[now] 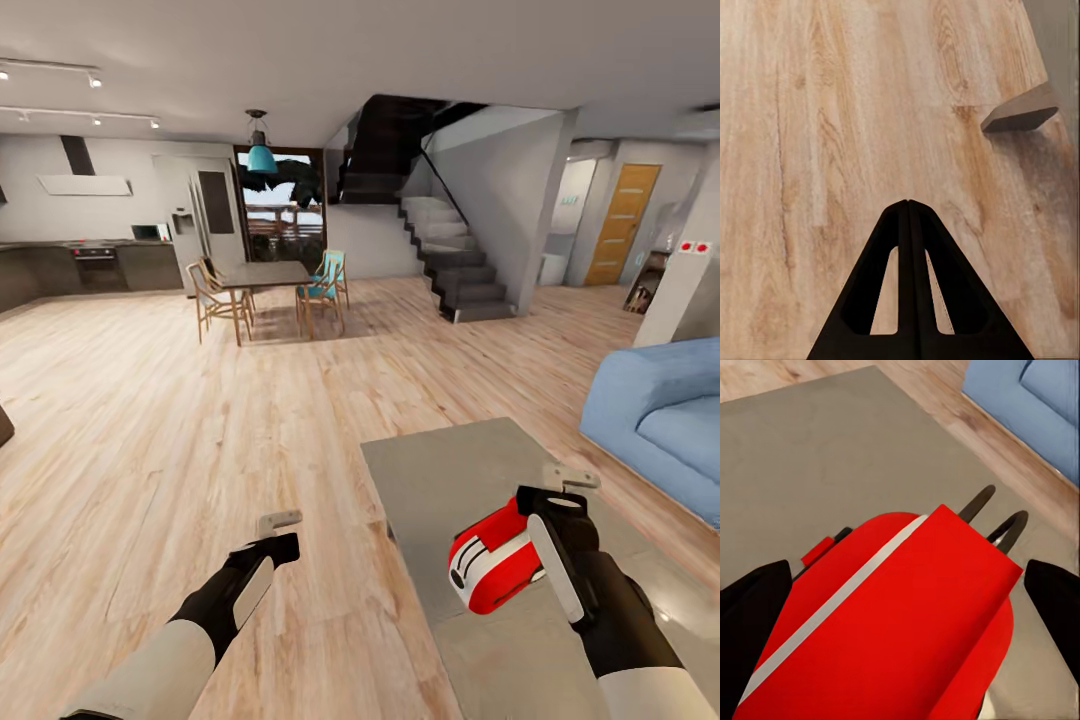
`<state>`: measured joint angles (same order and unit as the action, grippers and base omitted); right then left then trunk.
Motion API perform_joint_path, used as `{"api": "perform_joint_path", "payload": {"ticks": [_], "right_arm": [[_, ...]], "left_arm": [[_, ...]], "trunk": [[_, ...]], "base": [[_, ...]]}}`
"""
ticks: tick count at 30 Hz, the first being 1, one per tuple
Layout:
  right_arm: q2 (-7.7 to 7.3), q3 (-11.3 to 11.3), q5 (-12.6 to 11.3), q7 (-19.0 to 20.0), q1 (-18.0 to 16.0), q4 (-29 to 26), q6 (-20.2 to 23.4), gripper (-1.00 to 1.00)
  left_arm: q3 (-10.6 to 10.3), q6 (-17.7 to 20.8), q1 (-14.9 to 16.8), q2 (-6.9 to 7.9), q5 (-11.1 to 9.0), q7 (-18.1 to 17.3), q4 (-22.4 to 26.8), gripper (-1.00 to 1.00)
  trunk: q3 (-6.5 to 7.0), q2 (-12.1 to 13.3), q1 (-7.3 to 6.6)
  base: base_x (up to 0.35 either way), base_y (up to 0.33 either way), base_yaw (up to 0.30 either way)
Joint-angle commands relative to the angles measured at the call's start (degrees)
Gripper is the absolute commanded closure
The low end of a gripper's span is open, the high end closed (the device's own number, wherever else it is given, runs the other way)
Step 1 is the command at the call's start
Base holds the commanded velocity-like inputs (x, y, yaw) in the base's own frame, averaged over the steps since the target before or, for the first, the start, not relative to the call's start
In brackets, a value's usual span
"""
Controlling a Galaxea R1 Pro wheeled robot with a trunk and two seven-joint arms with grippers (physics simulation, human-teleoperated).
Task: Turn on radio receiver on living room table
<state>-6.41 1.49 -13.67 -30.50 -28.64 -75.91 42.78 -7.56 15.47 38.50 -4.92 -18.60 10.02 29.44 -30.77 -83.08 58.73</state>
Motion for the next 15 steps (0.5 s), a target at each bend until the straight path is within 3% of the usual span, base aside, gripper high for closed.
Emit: {"api": "perform_joint_path", "payload": {"ticks": [1,15], "right_arm": [[0.0,0.0,0.23,0.0,-0.01,0.0,0.02,1.0],[0.0,0.09,0.4,0.0,-0.01,0.06,0.03,1.0]], "left_arm": [[0.0,0.0,0.0,0.0,-0.02,0.0,0.0,1.0],[0.0,0.0,0.0,-0.06,-0.02,0.0,0.0,1.0]], "trunk": [[0.03,0.0,0.0],[0.37,0.0,0.0]], "base": [[0.0,0.0,-0.3],[0.0,0.0,-0.272]]}}
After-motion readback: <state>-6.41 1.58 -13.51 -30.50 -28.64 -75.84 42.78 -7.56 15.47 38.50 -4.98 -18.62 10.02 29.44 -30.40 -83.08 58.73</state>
